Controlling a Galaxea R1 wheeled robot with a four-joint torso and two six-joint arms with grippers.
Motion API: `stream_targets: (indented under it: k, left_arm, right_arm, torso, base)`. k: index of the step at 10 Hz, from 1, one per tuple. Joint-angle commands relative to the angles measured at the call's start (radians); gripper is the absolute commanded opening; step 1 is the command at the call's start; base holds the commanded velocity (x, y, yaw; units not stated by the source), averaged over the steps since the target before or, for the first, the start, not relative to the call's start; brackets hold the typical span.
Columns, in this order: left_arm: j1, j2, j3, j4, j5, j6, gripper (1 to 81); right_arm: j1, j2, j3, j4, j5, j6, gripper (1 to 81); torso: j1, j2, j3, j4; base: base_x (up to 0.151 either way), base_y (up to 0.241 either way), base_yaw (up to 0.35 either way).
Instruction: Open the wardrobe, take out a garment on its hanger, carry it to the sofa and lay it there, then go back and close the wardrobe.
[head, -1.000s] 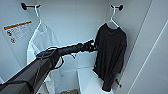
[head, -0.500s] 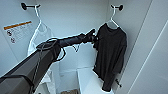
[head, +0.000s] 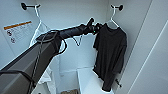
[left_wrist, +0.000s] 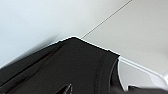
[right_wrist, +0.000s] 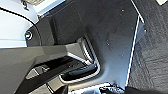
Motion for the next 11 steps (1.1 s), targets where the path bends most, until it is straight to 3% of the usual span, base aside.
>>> stream_targets:
  k: [1, 11]
  left_arm:
    - [-0.243, 0.019, -0.029, 0.003, -0.034, -0.068, 81.1]
    - [-0.263, 0.066, 0.009, 0.006, -0.1, -0.069, 81.1]
  right_arm:
    - [0.015, 0.004, 0.001, 0.01, -0.042, 0.0, 81.1]
    - [0.015, 0.004, 0.001, 0.012, -0.042, 0.008, 81.1]
  torso:
    - [0.0, 0.0, 0.0, 0.0]
    - [0.0, 0.0, 0.0, 0.0]
  base:
    - [0.0, 0.0, 0.0]
    - [0.0, 0.0, 0.0]
